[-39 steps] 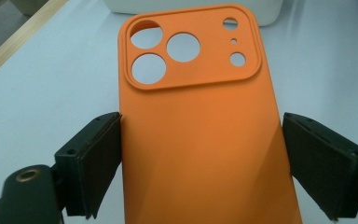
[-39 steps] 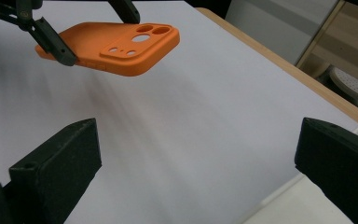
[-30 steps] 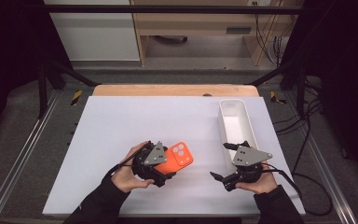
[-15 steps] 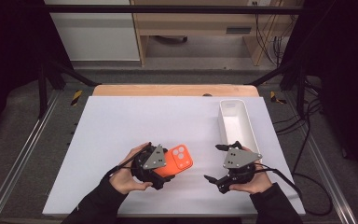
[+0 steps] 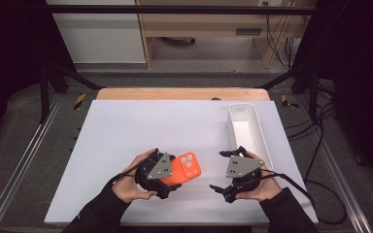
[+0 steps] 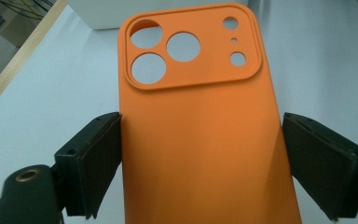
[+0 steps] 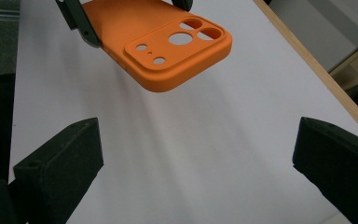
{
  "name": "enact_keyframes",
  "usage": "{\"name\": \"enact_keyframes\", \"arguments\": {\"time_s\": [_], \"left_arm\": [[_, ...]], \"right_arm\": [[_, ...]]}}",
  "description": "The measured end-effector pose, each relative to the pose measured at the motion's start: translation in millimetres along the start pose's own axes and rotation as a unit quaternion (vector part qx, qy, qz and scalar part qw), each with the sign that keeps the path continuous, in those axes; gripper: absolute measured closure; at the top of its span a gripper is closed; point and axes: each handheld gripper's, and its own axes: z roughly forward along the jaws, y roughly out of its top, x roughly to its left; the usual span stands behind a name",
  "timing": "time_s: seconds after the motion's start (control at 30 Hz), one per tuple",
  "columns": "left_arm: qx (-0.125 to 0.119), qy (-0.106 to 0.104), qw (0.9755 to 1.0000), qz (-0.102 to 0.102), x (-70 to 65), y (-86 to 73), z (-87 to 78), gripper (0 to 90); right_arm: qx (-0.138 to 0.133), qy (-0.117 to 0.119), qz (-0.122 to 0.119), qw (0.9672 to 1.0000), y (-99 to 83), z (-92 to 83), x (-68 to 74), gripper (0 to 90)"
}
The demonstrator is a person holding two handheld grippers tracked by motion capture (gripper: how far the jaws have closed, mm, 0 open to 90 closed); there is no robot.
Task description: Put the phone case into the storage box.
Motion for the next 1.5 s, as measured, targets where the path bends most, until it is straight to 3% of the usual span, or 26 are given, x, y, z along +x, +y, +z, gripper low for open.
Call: {"name": "enact_keyframes", "arguments": {"time_s": [0.4,0.97,1.5], "left_arm": [[-0.007,-0.020,0.9996,0.018,-4.6,1.9,1.9,13.6],[-0.013,-0.032,0.9982,0.048,-13.9,7.9,6.2,13.6],[-0.020,-0.046,0.9963,0.069,-21.6,17.2,7.1,13.6]], "right_arm": [[0.012,0.015,-0.023,0.9995,4.1,2.5,3.1,2.1],[0.014,0.049,-0.056,0.9971,10.0,5.3,5.8,2.8],[0.008,0.081,-0.063,0.9947,10.3,10.0,8.3,3.4]]}}
